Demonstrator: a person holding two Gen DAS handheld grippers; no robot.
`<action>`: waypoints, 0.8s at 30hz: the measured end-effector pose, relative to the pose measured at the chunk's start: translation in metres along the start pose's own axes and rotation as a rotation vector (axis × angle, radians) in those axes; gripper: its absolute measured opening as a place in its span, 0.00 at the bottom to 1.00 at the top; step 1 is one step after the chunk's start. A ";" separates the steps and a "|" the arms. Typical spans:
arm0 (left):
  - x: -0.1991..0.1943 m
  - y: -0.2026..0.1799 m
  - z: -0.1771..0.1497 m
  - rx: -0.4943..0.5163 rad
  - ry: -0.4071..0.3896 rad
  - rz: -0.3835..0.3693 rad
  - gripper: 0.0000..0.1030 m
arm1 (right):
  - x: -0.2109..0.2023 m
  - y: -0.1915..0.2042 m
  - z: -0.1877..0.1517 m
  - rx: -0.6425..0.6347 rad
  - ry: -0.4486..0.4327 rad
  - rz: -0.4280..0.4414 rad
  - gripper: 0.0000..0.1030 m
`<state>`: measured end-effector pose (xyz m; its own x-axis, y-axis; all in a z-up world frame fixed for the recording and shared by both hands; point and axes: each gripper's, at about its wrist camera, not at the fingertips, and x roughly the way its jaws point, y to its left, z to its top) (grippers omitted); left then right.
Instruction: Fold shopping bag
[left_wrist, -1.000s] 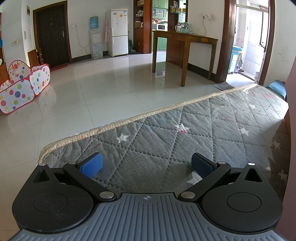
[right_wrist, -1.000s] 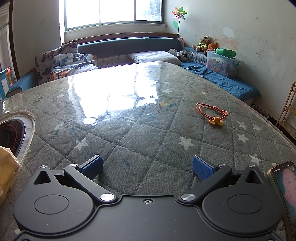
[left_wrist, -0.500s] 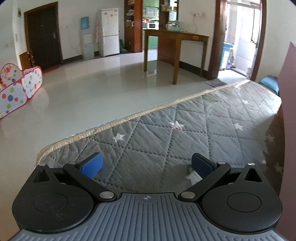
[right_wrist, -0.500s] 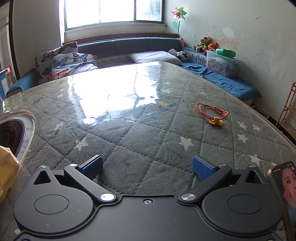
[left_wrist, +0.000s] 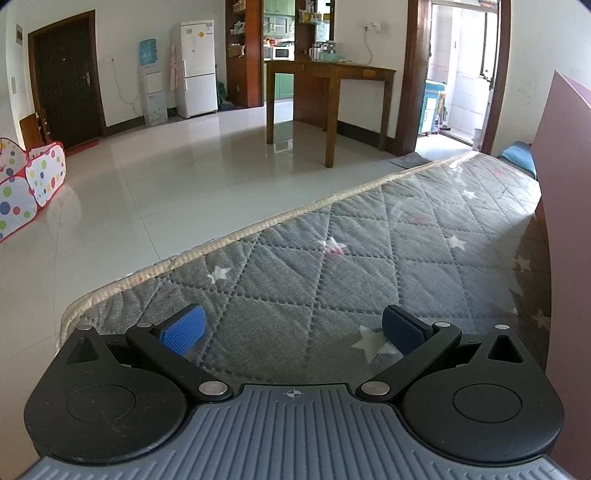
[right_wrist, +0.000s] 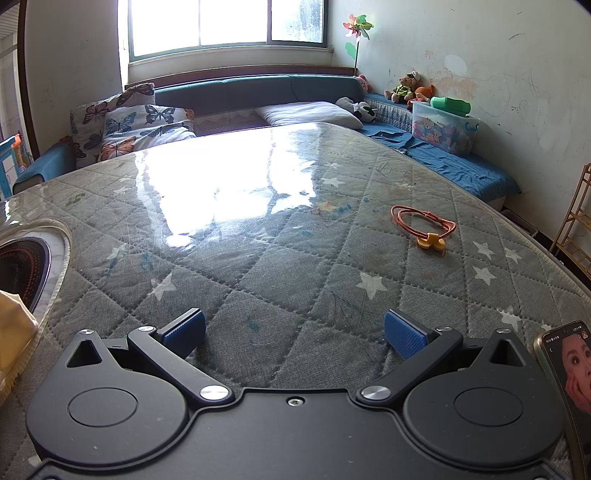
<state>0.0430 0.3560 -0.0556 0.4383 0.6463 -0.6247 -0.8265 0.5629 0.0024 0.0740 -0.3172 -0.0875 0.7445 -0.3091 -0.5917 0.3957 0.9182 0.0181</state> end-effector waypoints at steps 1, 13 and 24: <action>0.000 0.002 -0.002 -0.001 0.001 0.000 1.00 | 0.000 0.000 0.000 0.000 0.000 0.000 1.00; -0.003 0.012 -0.009 -0.004 0.004 -0.002 1.00 | 0.000 0.000 0.000 0.000 0.000 0.000 1.00; -0.003 0.011 -0.009 -0.005 0.004 -0.003 1.00 | 0.000 0.000 0.000 0.000 0.000 0.000 1.00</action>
<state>0.0294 0.3560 -0.0606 0.4395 0.6427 -0.6275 -0.8270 0.5622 -0.0034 0.0739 -0.3170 -0.0875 0.7445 -0.3093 -0.5917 0.3956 0.9183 0.0177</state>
